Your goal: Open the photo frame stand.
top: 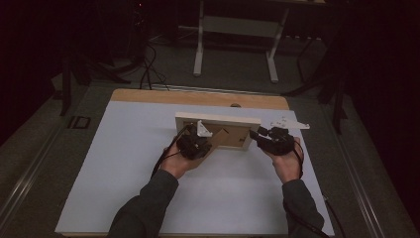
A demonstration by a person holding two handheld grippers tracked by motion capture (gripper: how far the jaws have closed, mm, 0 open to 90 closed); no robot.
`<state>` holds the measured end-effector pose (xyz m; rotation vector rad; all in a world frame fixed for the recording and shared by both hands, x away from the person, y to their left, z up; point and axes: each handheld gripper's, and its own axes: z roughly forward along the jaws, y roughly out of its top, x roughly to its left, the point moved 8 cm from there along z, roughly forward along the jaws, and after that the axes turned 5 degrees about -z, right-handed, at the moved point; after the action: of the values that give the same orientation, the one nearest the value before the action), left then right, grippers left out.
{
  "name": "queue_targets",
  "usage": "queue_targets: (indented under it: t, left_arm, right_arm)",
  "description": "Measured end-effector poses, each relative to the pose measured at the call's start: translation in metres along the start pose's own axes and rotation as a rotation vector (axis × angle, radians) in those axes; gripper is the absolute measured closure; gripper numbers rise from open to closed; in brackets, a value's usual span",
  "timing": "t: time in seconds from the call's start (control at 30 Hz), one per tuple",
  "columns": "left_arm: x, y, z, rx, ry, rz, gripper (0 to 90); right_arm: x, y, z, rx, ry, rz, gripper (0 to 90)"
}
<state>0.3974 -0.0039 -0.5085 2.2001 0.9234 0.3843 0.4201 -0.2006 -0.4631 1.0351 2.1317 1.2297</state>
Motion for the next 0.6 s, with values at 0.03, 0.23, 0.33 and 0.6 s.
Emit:
queue_targets:
  t: [0.03,0.23,0.33,0.6]
  left_arm:
    - [-0.001,0.0,0.0,-0.004,-0.004,0.0,79.7]
    - [-0.008,0.0,-0.004,-0.015,-0.024,0.009,81.0]
    - [-0.014,0.001,-0.006,-0.021,-0.036,0.013,80.8]
    - [-0.026,-0.001,-0.008,-0.028,-0.06,0.04,78.4]
  right_arm:
    - [0.0,0.0,0.0,0.0,0.0,-0.003,62.1]
    - [0.003,-0.002,-0.003,-0.004,-0.006,-0.019,62.1]
    - [0.003,-0.003,-0.003,-0.006,-0.008,-0.021,62.1]
    - [0.007,-0.006,-0.007,-0.01,-0.019,-0.04,62.1]
